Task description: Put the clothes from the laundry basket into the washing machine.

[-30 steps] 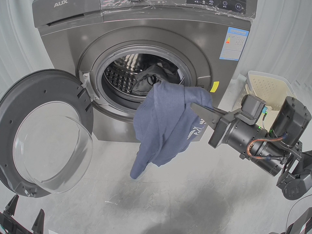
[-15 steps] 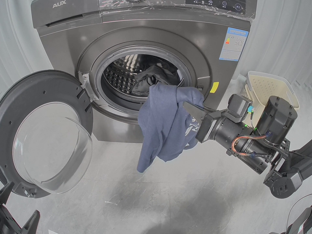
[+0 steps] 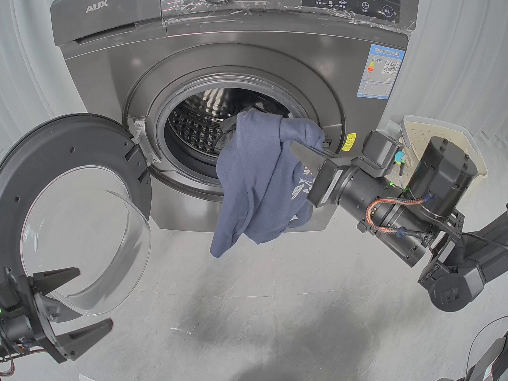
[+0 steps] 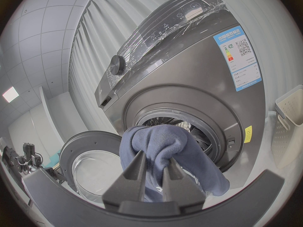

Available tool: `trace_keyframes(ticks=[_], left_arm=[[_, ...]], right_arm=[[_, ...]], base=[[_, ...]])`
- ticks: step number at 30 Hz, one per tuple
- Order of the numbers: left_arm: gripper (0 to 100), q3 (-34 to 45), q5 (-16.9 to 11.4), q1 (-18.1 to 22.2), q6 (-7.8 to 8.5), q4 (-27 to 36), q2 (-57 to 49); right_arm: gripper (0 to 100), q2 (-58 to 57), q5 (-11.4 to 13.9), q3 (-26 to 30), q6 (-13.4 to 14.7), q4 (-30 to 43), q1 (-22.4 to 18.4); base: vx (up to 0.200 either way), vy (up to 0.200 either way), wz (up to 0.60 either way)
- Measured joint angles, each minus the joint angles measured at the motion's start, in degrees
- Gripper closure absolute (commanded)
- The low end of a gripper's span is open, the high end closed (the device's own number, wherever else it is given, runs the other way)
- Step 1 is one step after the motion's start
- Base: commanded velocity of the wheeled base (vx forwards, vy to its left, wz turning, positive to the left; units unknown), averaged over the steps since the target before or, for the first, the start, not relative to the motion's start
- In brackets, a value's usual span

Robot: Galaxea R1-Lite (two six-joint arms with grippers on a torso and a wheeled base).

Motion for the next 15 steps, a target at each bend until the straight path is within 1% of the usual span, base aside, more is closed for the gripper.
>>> trace_keyframes(ticks=[4,7,11,15], left_arm=[[0,-0.18,-0.45,-4.92,0.02,-6.05,9.67],[0,-0.33,-0.62,-7.41,0.11,-10.64,16.65],[0,-0.49,-0.79,-9.5,0.29,-17.49,25.71],[0,-0.93,-0.89,-11.18,0.38,-21.85,33.35]], right_arm=[[100,0.41,-0.1,-0.85,0.13,-0.11,-0.04],[100,0.66,-0.12,-1.23,0.2,-0.28,-0.02],[100,0.91,-0.21,-1.51,0.26,-0.52,0.2],[100,1.1,-0.27,-1.51,0.33,-0.63,0.41]], base=[[0.0,0.0,0.0],[0.0,0.0,0.0],[0.0,0.0,0.0],[0.0,0.0,0.0]])
